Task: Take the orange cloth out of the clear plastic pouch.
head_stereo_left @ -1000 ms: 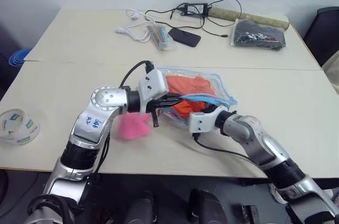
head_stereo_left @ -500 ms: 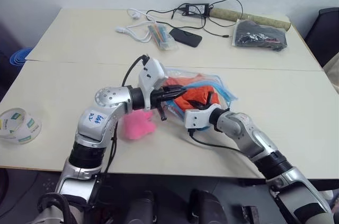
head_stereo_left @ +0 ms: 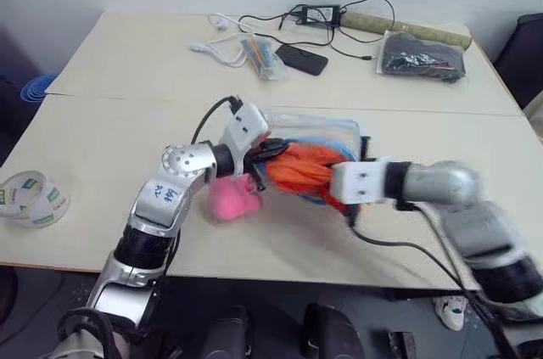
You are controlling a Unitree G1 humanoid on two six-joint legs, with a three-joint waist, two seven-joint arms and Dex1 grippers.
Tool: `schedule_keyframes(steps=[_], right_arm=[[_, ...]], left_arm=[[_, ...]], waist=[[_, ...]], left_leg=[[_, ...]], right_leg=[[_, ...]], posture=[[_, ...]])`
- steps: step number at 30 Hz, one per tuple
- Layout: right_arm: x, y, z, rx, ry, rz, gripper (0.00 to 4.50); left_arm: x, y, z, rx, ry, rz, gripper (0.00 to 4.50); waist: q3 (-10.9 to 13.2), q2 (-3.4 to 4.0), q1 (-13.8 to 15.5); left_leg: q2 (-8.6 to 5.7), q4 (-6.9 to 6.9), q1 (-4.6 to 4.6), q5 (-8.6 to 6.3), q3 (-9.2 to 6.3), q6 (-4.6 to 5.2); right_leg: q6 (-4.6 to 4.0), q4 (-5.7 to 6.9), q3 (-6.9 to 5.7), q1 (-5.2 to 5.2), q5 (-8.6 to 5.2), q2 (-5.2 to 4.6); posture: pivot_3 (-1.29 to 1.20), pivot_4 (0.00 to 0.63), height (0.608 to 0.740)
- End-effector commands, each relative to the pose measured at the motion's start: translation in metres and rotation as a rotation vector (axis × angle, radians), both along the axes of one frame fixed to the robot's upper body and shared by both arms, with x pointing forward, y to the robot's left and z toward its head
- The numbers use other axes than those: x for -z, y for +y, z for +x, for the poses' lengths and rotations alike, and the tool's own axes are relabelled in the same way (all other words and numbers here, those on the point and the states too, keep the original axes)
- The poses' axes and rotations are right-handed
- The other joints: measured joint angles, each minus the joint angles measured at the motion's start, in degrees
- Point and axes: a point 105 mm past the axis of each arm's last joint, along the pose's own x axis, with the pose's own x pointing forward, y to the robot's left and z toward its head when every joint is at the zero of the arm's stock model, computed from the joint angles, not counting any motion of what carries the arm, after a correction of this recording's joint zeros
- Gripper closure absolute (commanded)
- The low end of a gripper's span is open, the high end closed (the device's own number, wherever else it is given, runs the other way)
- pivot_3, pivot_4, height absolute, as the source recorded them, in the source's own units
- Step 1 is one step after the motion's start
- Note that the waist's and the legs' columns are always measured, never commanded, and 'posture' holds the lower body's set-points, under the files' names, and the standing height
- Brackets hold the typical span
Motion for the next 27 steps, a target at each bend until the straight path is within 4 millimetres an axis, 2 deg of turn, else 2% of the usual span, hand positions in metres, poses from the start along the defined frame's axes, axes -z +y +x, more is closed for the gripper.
schedule_keyframes(steps=[1,2,4,6,9,12,14,15,18,19,22,24,25,26,27], right_arm=[[-0.045,-0.037,-0.02,-0.055,0.098,-0.011,4.5],[-0.05,-0.044,-0.019,-0.038,0.108,-0.013,4.5],[-0.065,-0.071,-0.006,0.054,0.096,-0.02,4.5],[-0.077,-0.111,0.013,0.192,0.033,-0.084,4.5],[-0.082,-0.169,0.049,0.402,-0.207,-0.328,4.5],[-0.091,-0.191,0.081,0.494,-0.481,-0.484,4.5],[-0.09,-0.188,0.099,0.498,-0.648,-0.505,4.5],[-0.082,-0.183,0.104,0.474,-0.679,-0.485,4.5],[-0.035,-0.172,0.104,0.381,-0.637,-0.451,4.5],[-0.015,-0.169,0.101,0.361,-0.595,-0.435,4.5],[0.024,-0.164,0.091,0.348,-0.5,-0.39,4.5],[0.058,-0.165,0.079,0.346,-0.418,-0.387,4.5],[0.068,-0.165,0.073,0.345,-0.382,-0.382,4.5],[0.07,-0.166,0.071,0.372,-0.364,-0.347,4.15],[0.066,-0.167,0.07,0.402,-0.351,-0.311,3.77]], left_arm=[[-0.004,0.0,-0.014,0.074,-0.057,0.045,4.37],[-0.003,0.0,-0.016,0.084,-0.057,0.049,4.37],[-0.002,0.002,-0.026,0.138,-0.086,0.1,4.37],[0.0,0.007,-0.04,0.211,-0.113,0.166,4.37],[0.002,0.013,-0.05,0.261,-0.133,0.236,4.37],[0.001,0.015,-0.053,0.278,-0.146,0.256,4.37],[-0.001,0.014,-0.054,0.285,-0.154,0.249,4.37],[-0.001,0.015,-0.052,0.279,-0.157,0.25,4.37],[0.0,0.015,-0.046,0.256,-0.167,0.265,4.37],[0.0,0.015,-0.043,0.242,-0.17,0.263,4.37],[-0.002,0.014,-0.036,0.212,-0.182,0.254,4.37],[-0.005,0.014,-0.028,0.175,-0.192,0.246,4.37],[-0.007,0.014,-0.027,0.165,-0.187,0.241,4.37],[-0.007,0.016,-0.027,0.155,-0.175,0.234,4.37],[-0.008,0.018,-0.027,0.147,-0.16,0.224,4.18]], waist=[[0.0,0.0,-0.24],[0.0,0.0,-0.33],[0.0,0.0,-0.49],[0.01,0.01,-0.7],[0.02,0.04,-1.03],[0.05,0.1,-1.41],[0.06,0.1,-1.91],[0.06,0.1,-1.95],[0.05,0.1,-1.94],[0.06,0.1,-1.84],[0.07,0.18,-0.94],[0.08,0.19,-0.64],[0.08,0.19,-0.43],[0.08,0.19,-0.47],[0.07,0.19,-0.46]], left_leg=[[0.01,0.01,0.05,-0.04,0.03,0.06],[0.02,0.01,0.05,-0.05,0.04,0.09],[0.05,-0.01,0.08,-0.06,0.05,0.08],[0.05,-0.05,0.08,-0.07,0.11,0.05],[-0.01,-0.14,0.07,-0.07,0.29,0.05],[-0.05,-0.15,0.07,-0.06,0.36,0.04],[-0.03,-0.23,0.07,-0.04,0.37,0.0],[0.0,-0.27,0.06,-0.03,0.38,-0.03],[0.08,-0.41,0.07,0.04,0.35,-0.15],[0.09,-0.42,0.06,0.06,0.36,-0.18],[0.05,-0.42,0.0,0.12,0.62,-0.18],[0.01,-0.4,0.0,0.14,0.67,-0.13],[0.01,-0.39,0.0,0.15,0.66,-0.11],[0.03,-0.34,0.01,0.15,0.64,-0.12],[0.04,-0.34,0.07,0.15,0.63,-0.12]], right_leg=[[0.03,-0.05,0.01,0.06,0.02,-0.01],[0.03,-0.07,0.03,0.06,0.02,-0.01],[0.04,-0.08,0.03,0.07,0.03,-0.02],[0.04,-0.08,0.07,0.01,0.02,-0.02],[0.04,-0.1,0.16,-0.1,0.02,-0.04],[0.05,-0.11,0.21,-0.14,0.02,-0.07],[0.05,-0.12,0.23,-0.17,0.02,-0.07],[0.05,-0.12,0.23,-0.19,0.02,-0.06],[0.01,-0.16,0.16,-0.2,0.0,0.03],[0.0,-0.16,0.11,-0.2,0.0,0.05],[0.0,-0.16,-0.01,-0.16,-0.01,0.02],[0.01,-0.13,0.04,-0.16,0.0,-0.02],[0.02,-0.12,0.03,-0.14,0.0,-0.02],[0.01,-0.11,0.01,-0.1,0.0,-0.02],[0.01,-0.1,0.04,-0.07,0.0,-0.01]], posture=[[0.0,0.15,0.74],[0.0,0.15,0.74],[0.0,0.15,0.74],[0.0,0.15,0.74],[0.0,0.15,0.74],[0.0,0.15,0.74],[0.0,0.15,0.74],[0.0,0.15,0.74],[0.0,0.15,0.74],[0.0,0.15,0.74],[0.0,0.15,0.74],[0.0,0.15,0.74],[0.0,0.15,0.74],[0.0,0.15,0.74],[0.0,0.15,0.74]])
